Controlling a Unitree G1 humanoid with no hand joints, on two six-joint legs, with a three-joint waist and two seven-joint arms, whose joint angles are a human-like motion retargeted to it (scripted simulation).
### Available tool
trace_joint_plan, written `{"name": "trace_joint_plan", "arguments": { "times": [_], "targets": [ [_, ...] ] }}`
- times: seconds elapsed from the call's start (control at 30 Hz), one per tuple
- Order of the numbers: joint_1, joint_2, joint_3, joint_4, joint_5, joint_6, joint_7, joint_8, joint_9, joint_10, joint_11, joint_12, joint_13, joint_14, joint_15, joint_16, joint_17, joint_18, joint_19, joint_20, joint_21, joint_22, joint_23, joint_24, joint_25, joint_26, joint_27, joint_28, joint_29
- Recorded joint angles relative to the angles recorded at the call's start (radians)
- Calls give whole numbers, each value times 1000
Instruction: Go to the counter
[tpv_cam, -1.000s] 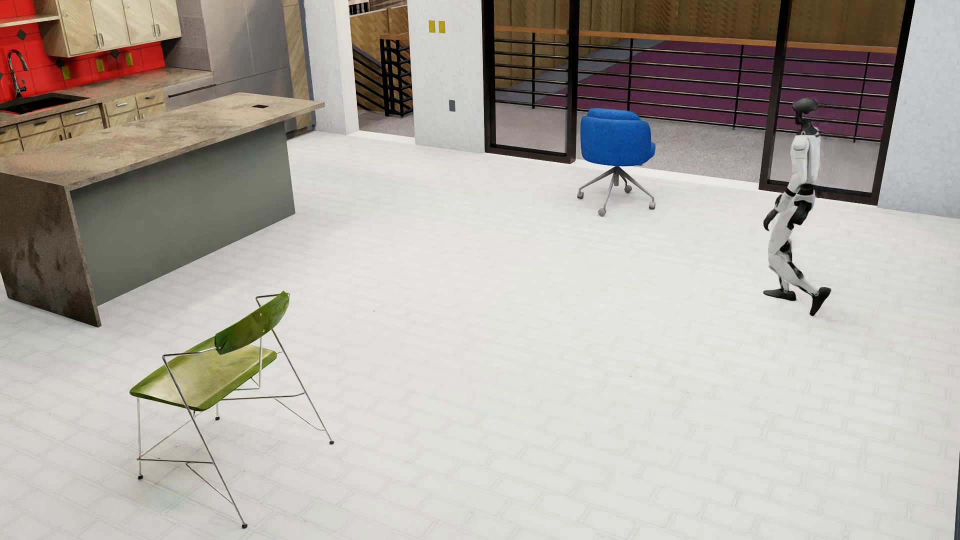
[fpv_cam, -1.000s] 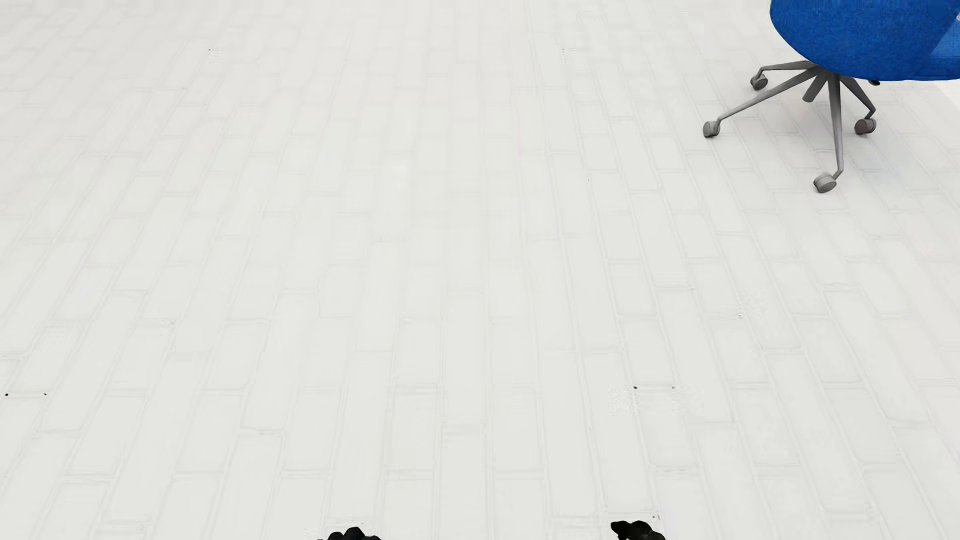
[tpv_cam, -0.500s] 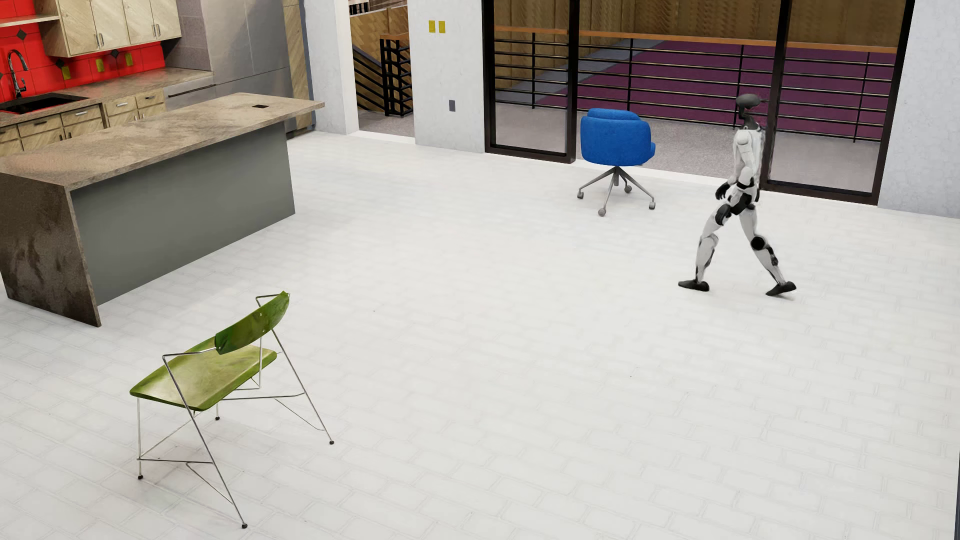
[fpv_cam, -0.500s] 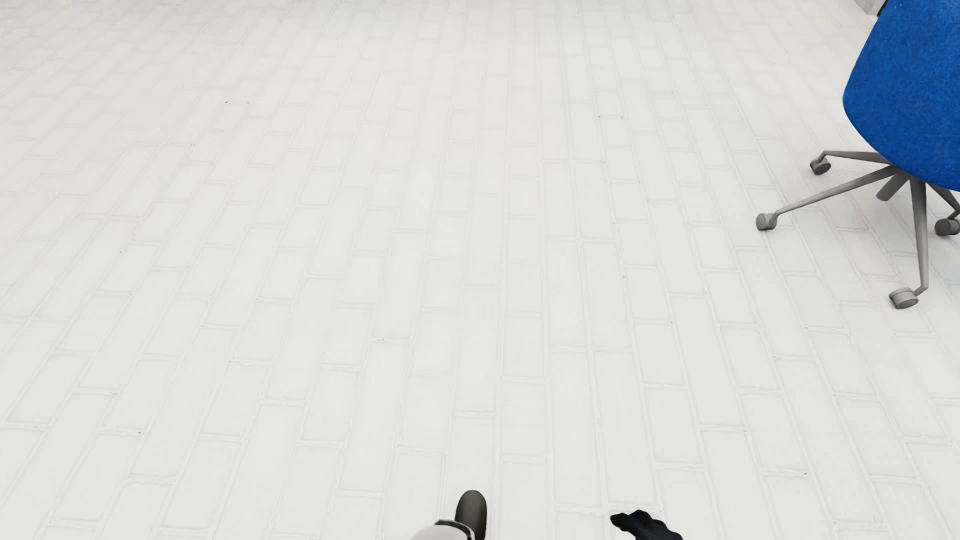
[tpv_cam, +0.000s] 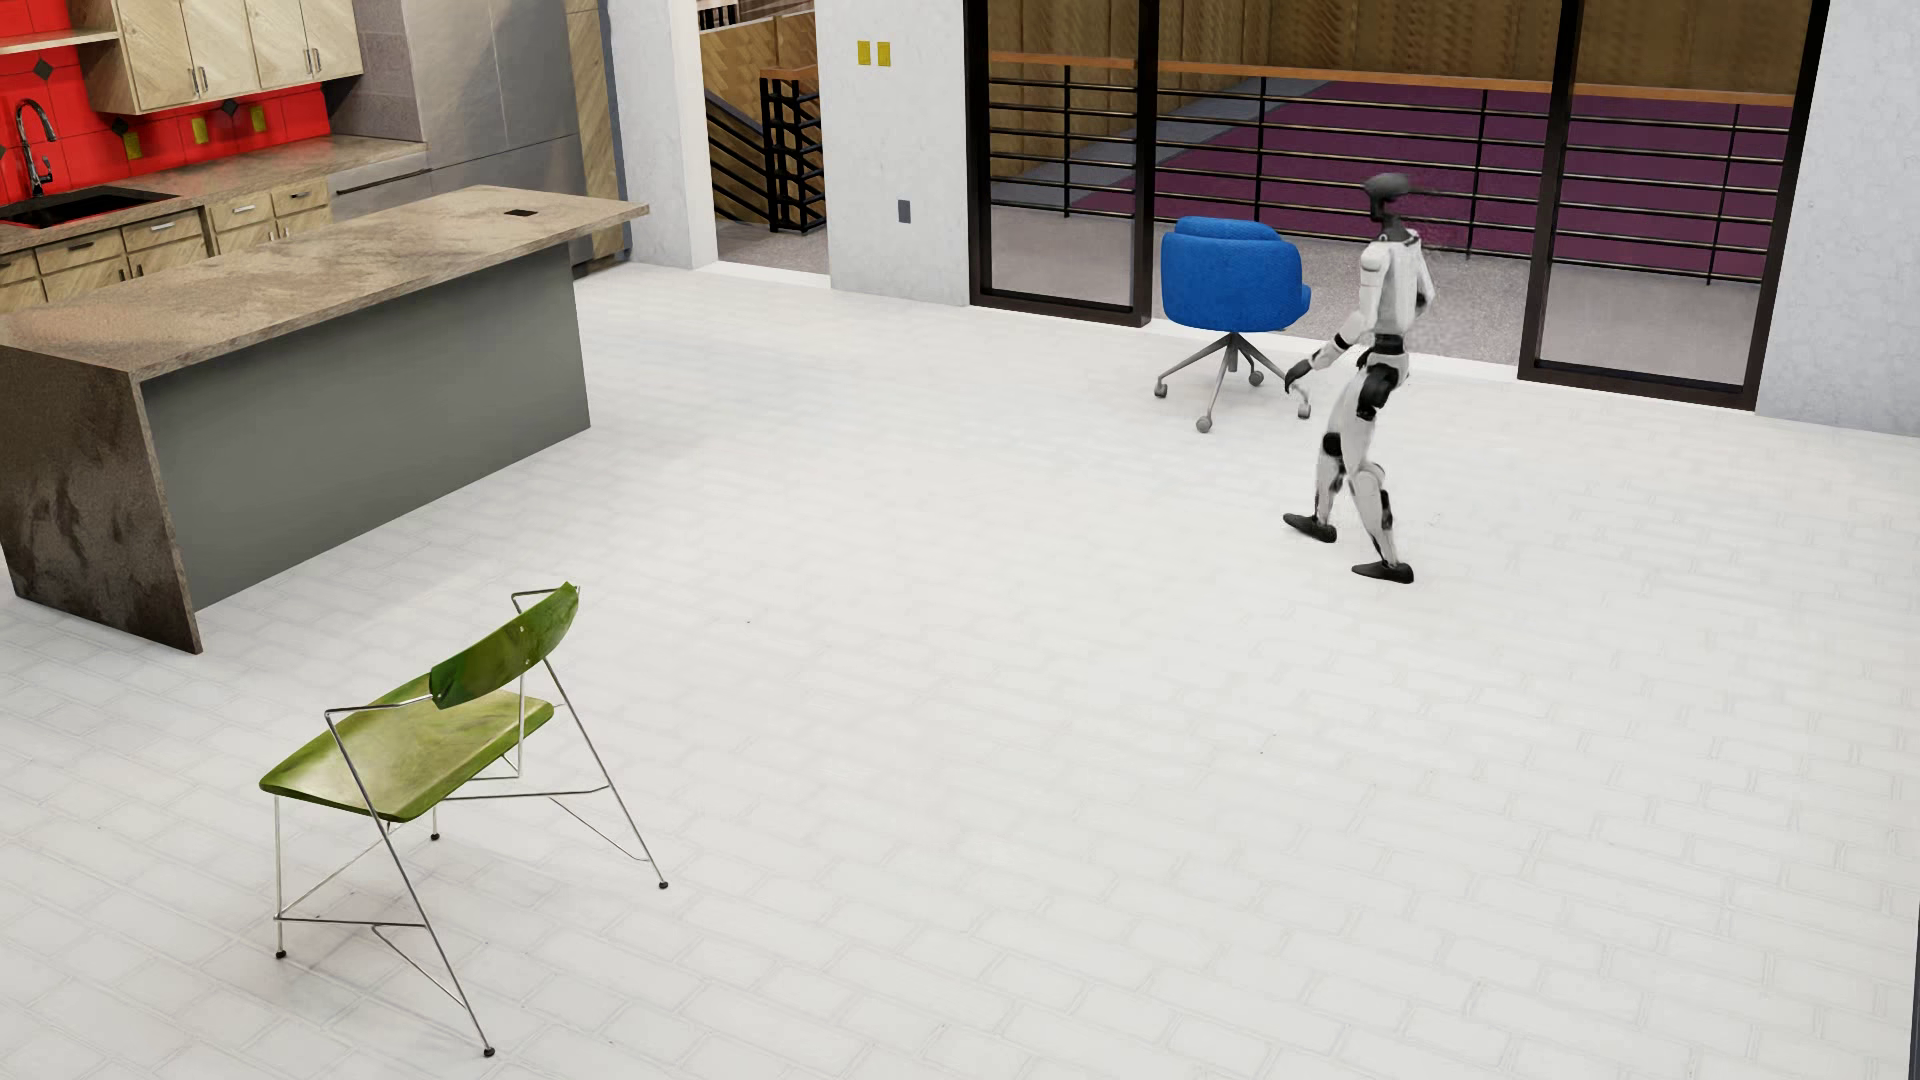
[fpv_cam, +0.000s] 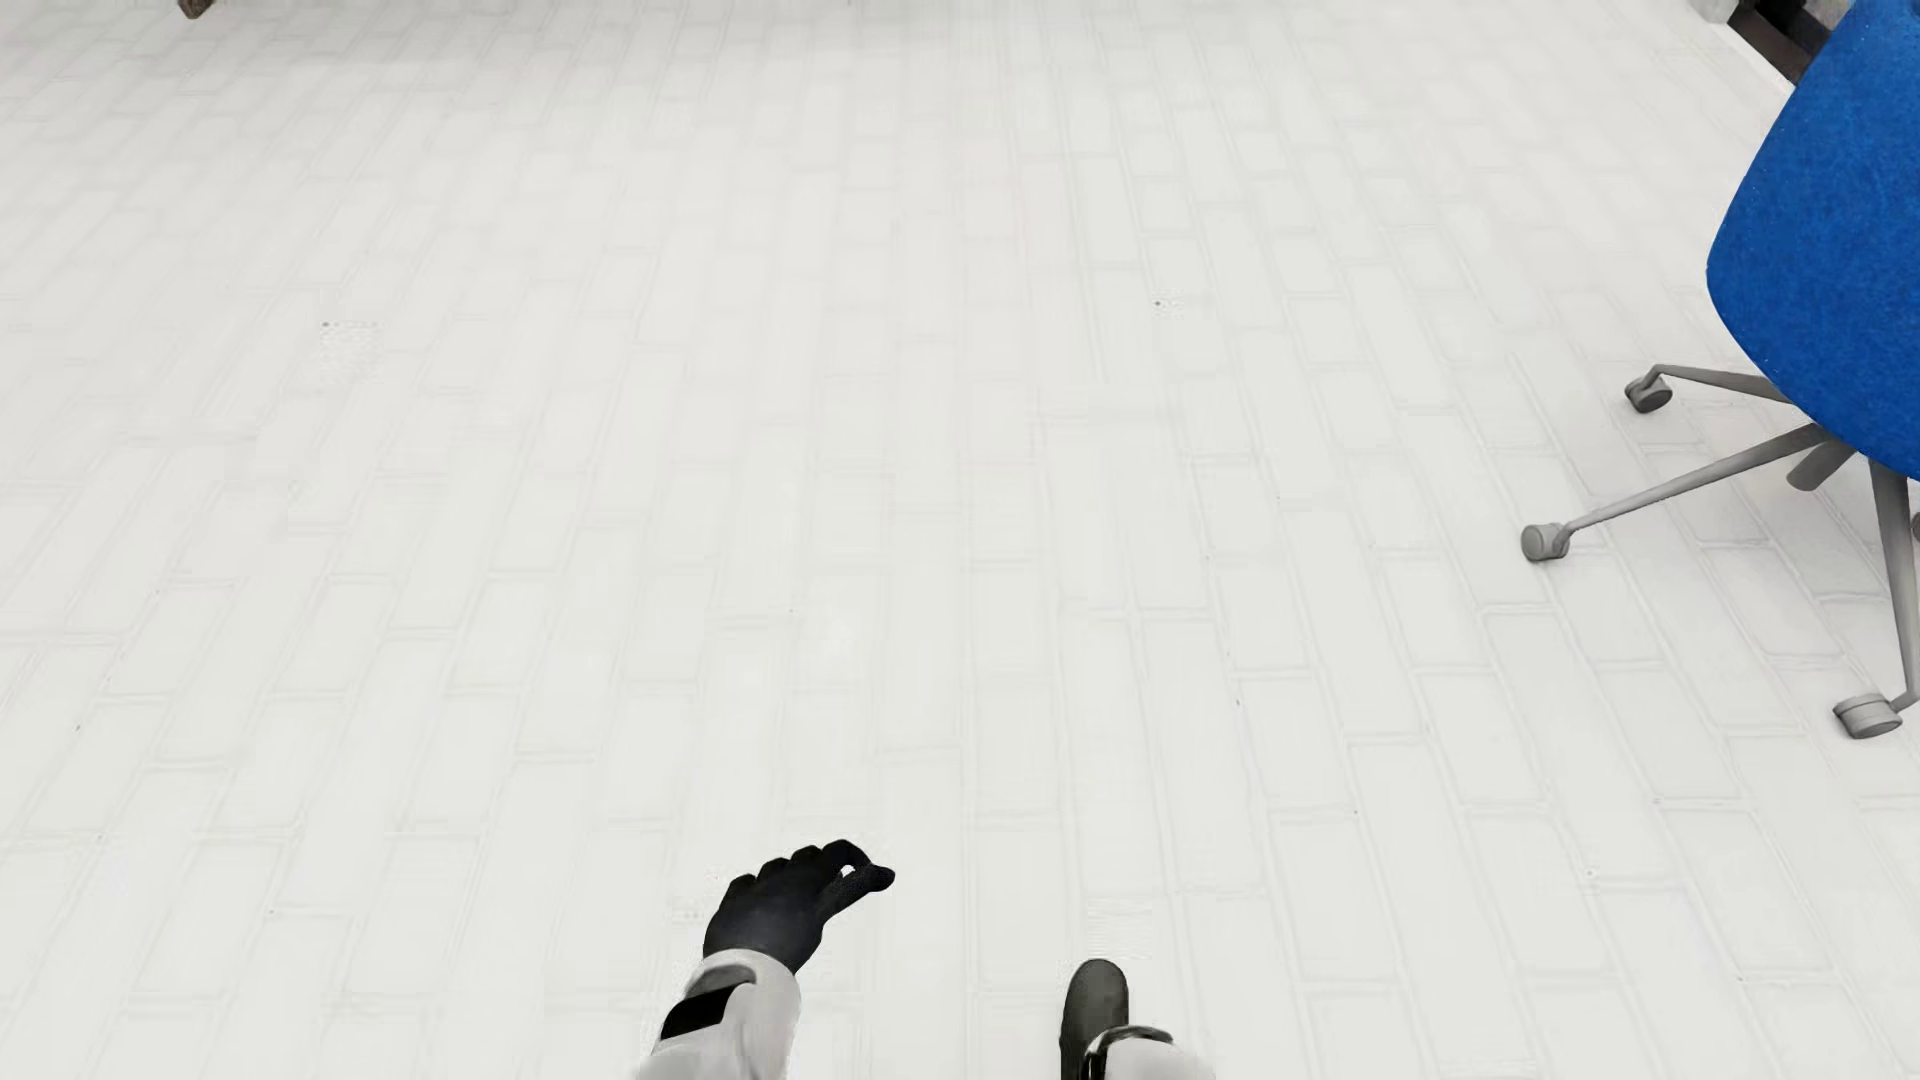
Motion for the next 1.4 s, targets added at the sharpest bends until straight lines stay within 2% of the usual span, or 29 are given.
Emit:
{"name": "trace_joint_plan", "arguments": {
  "times": [0.03,0.07,0.1,0.17,0.23,0.27,0.33,0.4,0.43,0.5,0.57,0.6,0.63,0.7,0.77,0.8,0.83,0.87,0.9,0.93,0.97,1.03,1.1,1.13,1.17,1.2,1.27,1.33,1.4],
  "targets": [
    [44,12,-8,4,15,3,-12,-11,-5,-26,-160,-16,-5,-8,17,-3,-7,0,25,-21,17,-5,18,-9,-27,-4,-3,2,21],
    [84,0,-16,3,26,6,-23,9,-9,-31,-225,-28,-3,-20,9,-8,-11,-2,77,-45,19,-5,32,-11,-48,-5,-4,4,26],
    [121,-3,-24,6,40,9,-33,45,-12,-30,-236,-35,1,-32,9,-11,-4,-5,93,-65,9,-3,44,-10,-56,-2,-4,4,15],
    [188,-12,-33,26,70,19,-45,71,-20,-2,-126,-25,8,-24,127,-11,30,-17,-4,-86,-31,3,79,-8,-39,13,4,-4,-20],
    [218,-13,-39,62,92,39,-38,44,-31,90,25,21,2,69,182,-9,57,-41,-67,-75,-59,19,133,-13,-39,51,28,-5,-29],
    [206,1,-40,88,114,55,-34,29,-34,175,75,50,-5,151,138,-4,71,-50,-100,-64,-68,35,159,-17,-44,76,36,-10,-32],
    [95,66,-43,164,164,91,-28,-18,-35,458,103,90,-23,377,53,24,98,-161,-135,-79,-79,73,193,-6,-49,112,28,-42,-46],
    [-80,142,-41,237,211,128,-36,-68,-29,751,96,118,-55,546,-15,76,110,-232,-147,-121,-75,77,204,18,-53,106,6,-84,-57],
    [-165,183,-38,242,234,144,-49,-81,-24,845,89,144,-78,506,-44,99,111,-223,-155,-118,-68,57,205,7,-56,97,-2,-91,-60],
    [-317,268,-25,247,276,164,-59,-88,-15,918,74,222,-133,398,-102,135,107,-201,-168,-66,-50,-12,219,-51,-65,94,-25,-82,-69],
    [-439,359,-4,230,309,174,-76,-77,-8,832,49,291,-190,247,-153,142,103,-146,-175,-7,-25,-69,215,-99,-77,117,-48,-58,-68],
    [-485,404,7,221,321,175,-87,-68,-6,733,33,313,-212,203,-174,139,97,-145,-177,19,-8,-79,204,-117,-77,129,-62,-46,-67],
    [-515,449,19,218,331,176,-91,-57,-5,599,11,332,-236,173,-191,135,89,-121,-178,43,9,-85,192,-129,-78,138,-71,-37,-64],
    [-541,536,43,235,347,175,-60,-32,-7,268,-38,361,-280,196,-219,126,77,-89,-181,76,45,-81,172,-131,-77,150,-79,-26,-59],
    [-517,629,64,240,355,171,-20,-5,-14,-85,-101,381,-310,254,-225,119,68,-113,-178,81,77,-64,162,-114,-70,147,-83,-20,-51],
    [-510,669,72,236,358,168,-14,8,-16,-177,-112,389,-318,245,-233,119,66,-126,-176,78,91,-52,161,-102,-68,140,-79,-19,-46],
    [-511,701,79,230,357,165,-12,19,-18,-173,-105,394,-321,250,-241,120,64,-143,-175,72,105,-38,160,-88,-73,132,-64,-19,-43],
    [-520,734,87,217,353,160,-23,29,-20,-101,-81,397,-316,272,-238,119,61,-110,-173,68,119,-21,160,-75,-84,128,-36,-21,-44],
    [-522,764,94,196,339,152,-30,41,-24,-39,-60,399,-305,340,-220,110,56,-47,-175,70,132,-2,162,-63,-97,128,1,-21,-47],
    [-502,786,98,184,319,140,-19,45,-29,3,-16,399,-285,392,-171,96,53,-70,-161,82,138,20,172,-57,-105,135,35,-18,-50],
    [-479,788,100,167,289,123,0,44,-33,42,53,395,-258,396,-95,76,52,-73,-131,102,132,44,189,-58,-102,146,62,-16,-47],
    [-420,691,100,121,216,86,33,52,-33,80,330,368,-208,326,147,38,51,-35,-42,132,101,81,237,-58,-71,159,87,-14,-9],
    [-350,514,98,82,117,50,73,60,-26,76,644,329,-182,261,386,13,17,-28,114,132,134,76,262,-44,-73,140,63,-11,72],
    [-312,424,93,63,83,32,83,65,-21,69,751,301,-168,232,399,6,-15,-22,122,130,171,69,250,-36,-90,123,30,-10,108],
    [-280,336,87,43,60,17,89,72,-16,71,824,277,-148,203,327,3,-41,-16,126,122,198,63,218,-31,-106,100,8,-7,126],
    [-245,259,79,23,33,5,88,71,-12,74,854,242,-120,172,239,0,-58,-11,91,110,196,63,177,-24,-104,87,-4,-8,126],
    [-173,136,61,-7,3,-10,71,72,-6,82,782,150,-63,108,84,-8,-40,-2,43,74,132,75,99,1,-54,83,6,-18,83],
    [-103,57,41,-18,-5,-14,42,71,-6,78,557,74,-34,54,-12,-6,-11,4,-14,34,66,73,65,21,1,68,16,-20,33],
    [-26,29,25,-20,-1,-12,15,46,-11,43,239,23,-41,16,-6,-9,-3,6,-37,8,59,52,80,11,-4,48,29,-19,22]
  ]
}}
